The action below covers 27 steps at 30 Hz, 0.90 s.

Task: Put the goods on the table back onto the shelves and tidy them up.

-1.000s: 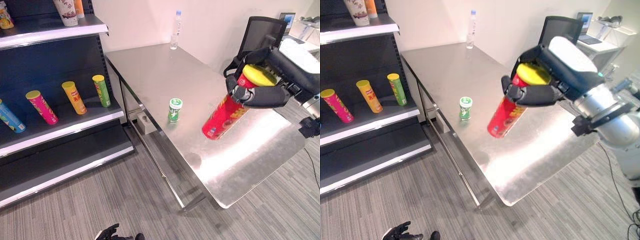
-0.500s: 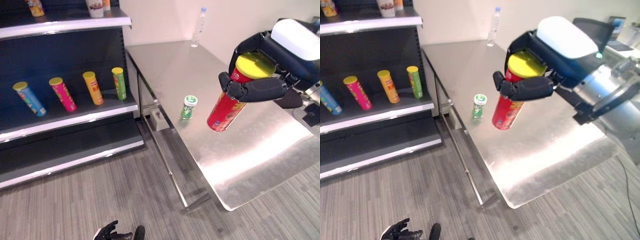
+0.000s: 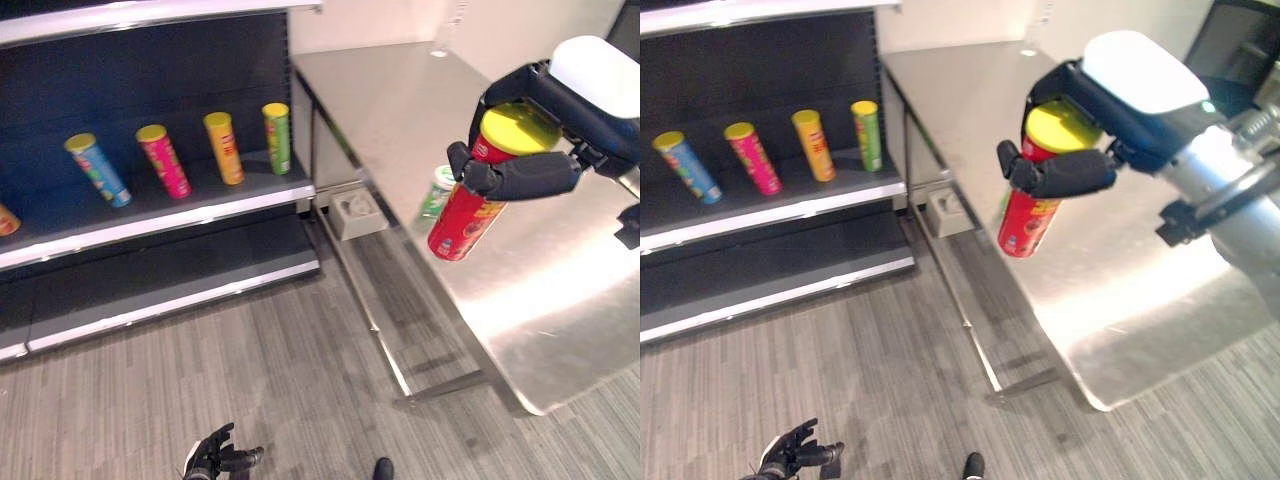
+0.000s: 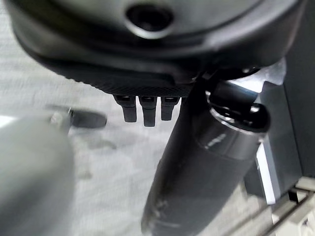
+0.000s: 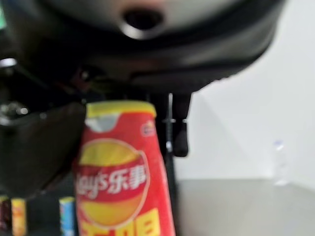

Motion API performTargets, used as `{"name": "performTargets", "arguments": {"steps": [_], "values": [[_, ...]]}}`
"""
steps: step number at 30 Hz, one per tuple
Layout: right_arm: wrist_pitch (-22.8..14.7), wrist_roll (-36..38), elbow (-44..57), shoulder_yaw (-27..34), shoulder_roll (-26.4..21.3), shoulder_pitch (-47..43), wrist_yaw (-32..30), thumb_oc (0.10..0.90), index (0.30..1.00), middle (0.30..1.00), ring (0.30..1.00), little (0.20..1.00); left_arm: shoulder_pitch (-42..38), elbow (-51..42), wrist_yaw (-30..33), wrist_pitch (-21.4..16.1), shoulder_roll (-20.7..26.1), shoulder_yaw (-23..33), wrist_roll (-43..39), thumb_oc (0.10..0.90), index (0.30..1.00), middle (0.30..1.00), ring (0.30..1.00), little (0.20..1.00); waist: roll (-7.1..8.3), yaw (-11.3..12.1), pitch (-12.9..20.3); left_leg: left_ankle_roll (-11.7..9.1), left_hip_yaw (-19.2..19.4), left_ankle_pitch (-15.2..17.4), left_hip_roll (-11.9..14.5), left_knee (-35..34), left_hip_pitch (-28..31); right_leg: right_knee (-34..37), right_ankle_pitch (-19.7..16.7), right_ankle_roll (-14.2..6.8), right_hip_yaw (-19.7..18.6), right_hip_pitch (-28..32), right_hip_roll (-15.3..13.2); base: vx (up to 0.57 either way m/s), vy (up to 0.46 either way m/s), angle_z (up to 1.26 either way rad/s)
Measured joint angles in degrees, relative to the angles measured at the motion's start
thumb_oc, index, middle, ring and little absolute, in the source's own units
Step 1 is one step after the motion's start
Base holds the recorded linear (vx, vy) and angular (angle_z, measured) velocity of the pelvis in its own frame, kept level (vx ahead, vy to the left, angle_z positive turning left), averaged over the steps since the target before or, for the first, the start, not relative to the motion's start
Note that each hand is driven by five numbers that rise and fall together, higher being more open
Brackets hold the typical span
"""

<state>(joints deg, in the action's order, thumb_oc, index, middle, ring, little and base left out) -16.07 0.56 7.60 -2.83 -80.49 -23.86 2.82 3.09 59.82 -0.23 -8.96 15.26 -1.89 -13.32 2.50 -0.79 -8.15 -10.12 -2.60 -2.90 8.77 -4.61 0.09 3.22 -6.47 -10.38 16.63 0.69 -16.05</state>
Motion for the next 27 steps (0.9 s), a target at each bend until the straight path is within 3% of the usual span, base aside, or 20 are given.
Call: {"name": "performTargets", "arguments": {"steps": [1,2,4,5,6,7,8,9,10,11,12,15,19,21,22,23,25,26,27], "values": [[-0.10,-0.72,0.04,-0.32,0.69,-0.02,0.08,0.400,0.300,0.300,0.300,0.300,-0.12,-0.39,0.18,-0.27,2.00,0.19,0.01,0.800,0.900,0.900,0.900,0.900,0.99,0.51,0.07,1.01,0.15,0.04,-2.19,0.71,-0.91,-0.26,-1.37,-0.75,0.13,-1.16,-0.21,-0.27,0.485,-0.31],[-0.35,-1.32,0.72,-1.75,3.37,-2.13,-0.65,0.400,0.300,0.300,0.300,0.300,-0.17,-0.45,0.84,-0.54,4.20,-0.02,0.01,0.800,0.900,0.900,0.900,0.900,2.01,2.26,-0.13,2.91,2.62,1.24,-3.15,3.14,-2.31,-1.87,-3.17,-0.02,-0.75,-3.79,-1.16,-0.17,0.352,-0.50],[-0.16,-1.80,0.66,-6.06,3.92,-5.51,-1.34,0.400,0.300,0.300,0.300,0.300,-0.07,0.55,0.97,0.26,6.18,0.79,0.15,0.800,0.900,0.900,0.900,0.900,2.04,2.75,-0.21,4.51,4.12,1.90,-4.14,4.27,-3.41,-1.91,-7.34,1.61,-1.34,-5.60,-1.67,-0.11,0.334,-0.44],[-0.03,-2.19,0.57,-7.12,3.52,-5.52,-1.32,0.400,0.300,0.300,0.300,0.300,0.19,1.07,1.07,0.38,6.49,2.80,-0.02,0.800,0.900,0.900,0.900,0.900,2.10,2.36,-0.26,5.46,3.64,1.59,-5.27,4.17,-3.44,-2.43,-8.63,1.56,-1.83,-5.60,-2.38,-0.05,0.226,0.03],[0.03,-2.27,0.03,-7.99,2.98,-5.38,-1.24,0.400,0.300,0.300,0.300,0.300,0.13,1.01,1.26,0.23,6.53,4.23,-0.04,0.800,0.900,0.900,0.900,0.900,2.05,2.58,-0.38,6.72,3.38,1.91,-5.38,4.05,-3.31,-3.39,-8.17,-0.15,-3.99,-5.72,-2.55,-0.02,0.053,0.27],[0.19,-2.27,-0.15,-8.02,2.88,-4.29,-1.39,0.400,0.300,0.300,0.300,0.300,0.02,0.96,1.38,0.04,6.64,5.28,-0.10,0.800,0.900,0.900,0.900,0.900,1.46,2.67,-0.52,7.08,2.28,1.74,-4.25,3.20,-2.37,-6.38,-3.29,-4.04,-10.25,-5.60,0.63,-0.03,0.149,0.22],[0.28,-2.28,0.01,-8.16,2.52,-4.40,-1.27,0.400,0.300,0.300,0.300,0.300,0.25,0.25,1.76,-0.19,8.68,5.30,-0.11,0.800,0.900,0.900,0.900,0.900,2.11,3.11,-0.29,6.64,2.19,0.15,-3.91,1.56,-2.09,-8.40,3.19,-2.86,-10.37,-6.13,5.41,-0.04,0.099,0.14],[0.09,-2.23,-0.24,-7.84,2.56,-5.12,-1.40,0.400,0.300,0.300,0.300,0.300,0.64,0.17,1.96,-0.21,8.41,5.53,-0.13,0.800,0.900,0.900,0.900,0.900,3.08,4.31,-0.20,6.93,2.59,-0.36,-4.73,1.36,-2.49,-9.87,7.78,-3.02,-9.38,-6.46,7.07,0.02,0.136,0.11],[-0.15,-2.20,-0.02,-7.81,2.34,-5.43,-1.98,0.400,0.300,0.300,0.300,0.300,0.55,0.46,2.11,-0.12,7.97,6.29,-0.14,0.800,0.900,0.900,0.900,0.900,2.91,4.27,-0.47,6.69,1.53,-0.73,-3.82,1.35,-2.79,-11.38,11.76,-0.93,-12.81,-6.36,10.62,0.05,0.039,0.30],[-0.29,-2.22,0.21,-7.74,2.01,-5.48,-1.97,0.400,0.300,0.300,0.300,0.300,0.49,0.42,2.16,0.17,7.97,6.58,-0.16,0.800,0.900,0.900,0.900,0.900,2.89,3.29,-0.45,6.46,0.16,-1.40,-3.75,1.07,-2.99,-9.04,11.70,2.36,-16.23,-5.09,12.65,0.11,0.048,0.52],[-0.48,-2.23,0.26,-7.72,1.65,-5.59,-1.89,0.400,0.300,0.300,0.300,0.300,0.91,0.31,2.01,0.14,7.15,6.53,-0.20,0.800,0.900,0.900,0.900,0.900,2.90,3.40,-0.46,6.34,-0.57,-1.58,-4.31,0.91,-2.96,-7.12,11.06,3.72,-16.72,-3.21,13.21,0.05,0.011,0.59],[-0.34,-2.22,-0.01,-7.74,0.69,-5.82,-1.74,0.400,0.300,0.300,0.300,0.300,3.66,0.00,1.39,0.18,2.12,4.94,-2.53,0.800,0.900,0.900,0.900,0.900,3.26,5.44,-0.65,5.63,-3.43,-2.10,-4.81,1.20,-2.83,0.13,7.81,4.45,-14.91,2.02,13.76,0.03,0.018,0.45],[0.45,-2.23,-0.28,-7.66,-0.47,-5.88,-1.57,0.400,0.300,0.300,0.300,0.300,4.00,-0.08,0.52,0.59,0.93,2.10,-2.80,0.800,0.900,0.900,0.900,0.900,4.48,6.29,-1.60,4.85,-4.86,-2.36,-4.89,4.69,-6.37,1.73,7.06,5.43,-10.17,3.34,13.50,0.02,0.125,0.59],[0.40,-2.23,-0.30,-7.34,-0.48,-6.05,-1.58,0.400,0.300,0.300,0.300,0.300,3.74,-0.09,0.54,0.59,0.92,2.13,-3.49,0.800,0.900,0.900,0.900,0.900,4.42,6.82,-1.85,4.61,-4.28,-2.40,-4.76,4.11,-6.46,1.97,7.37,5.16,-9.80,3.14,13.80,0.06,0.223,0.24],[0.31,-2.23,0.19,-7.04,-0.42,-5.87,-1.57,0.400,0.300,0.300,0.300,0.300,3.78,0.04,0.63,0.59,1.10,2.15,-3.66,0.800,0.900,0.900,0.900,0.900,4.57,6.89,-1.93,4.31,-4.51,-2.50,-4.15,3.93,-6.88,1.91,7.20,5.67,-9.77,2.97,13.37,0.12,0.335,0.09],[0.28,-2.22,1.51,-6.29,0.32,-5.76,-1.74,0.400,0.300,0.300,0.300,0.300,3.09,0.83,0.64,0.58,2.12,2.96,-3.71,0.800,0.900,0.900,0.900,0.900,6.42,6.53,-2.86,1.60,-3.28,1.05,-3.40,7.67,-10.21,2.07,6.21,8.09,-10.35,2.34,11.74,0.15,0.292,0.02],[0.33,-2.22,1.99,-6.25,1.04,-4.96,-1.63,0.400,0.300,0.300,0.300,0.300,2.75,0.76,1.09,0.59,3.84,4.97,-4.32,0.800,0.900,0.900,0.900,0.900,7.58,5.99,-3.83,1.19,-3.34,0.85,0.69,8.02,-11.71,2.05,5.98,7.91,-10.44,2.18,10.79,0.16,0.282,0.05],[0.43,-2.26,1.77,-5.73,0.76,-3.51,-1.57,0.400,0.300,0.300,0.300,0.300,2.82,0.42,1.05,0.59,4.85,4.67,-4.06,0.800,0.900,0.900,0.900,0.900,6.30,4.83,-4.00,0.04,-2.84,0.02,5.44,6.64,-12.87,2.04,6.31,6.90,-9.86,2.65,10.95,0.27,0.425,0.15],[0.72,-2.27,1.73,-5.19,0.66,-2.38,-1.56,0.400,0.300,0.300,0.300,0.300,2.75,0.28,1.02,0.55,4.84,4.37,-3.89,0.800,0.900,0.900,0.900,0.900,5.05,4.54,-3.78,-0.91,-3.04,-0.45,7.34,5.02,-13.38,2.04,6.54,6.14,-9.76,3.00,10.60,0.34,0.572,0.11]]}}
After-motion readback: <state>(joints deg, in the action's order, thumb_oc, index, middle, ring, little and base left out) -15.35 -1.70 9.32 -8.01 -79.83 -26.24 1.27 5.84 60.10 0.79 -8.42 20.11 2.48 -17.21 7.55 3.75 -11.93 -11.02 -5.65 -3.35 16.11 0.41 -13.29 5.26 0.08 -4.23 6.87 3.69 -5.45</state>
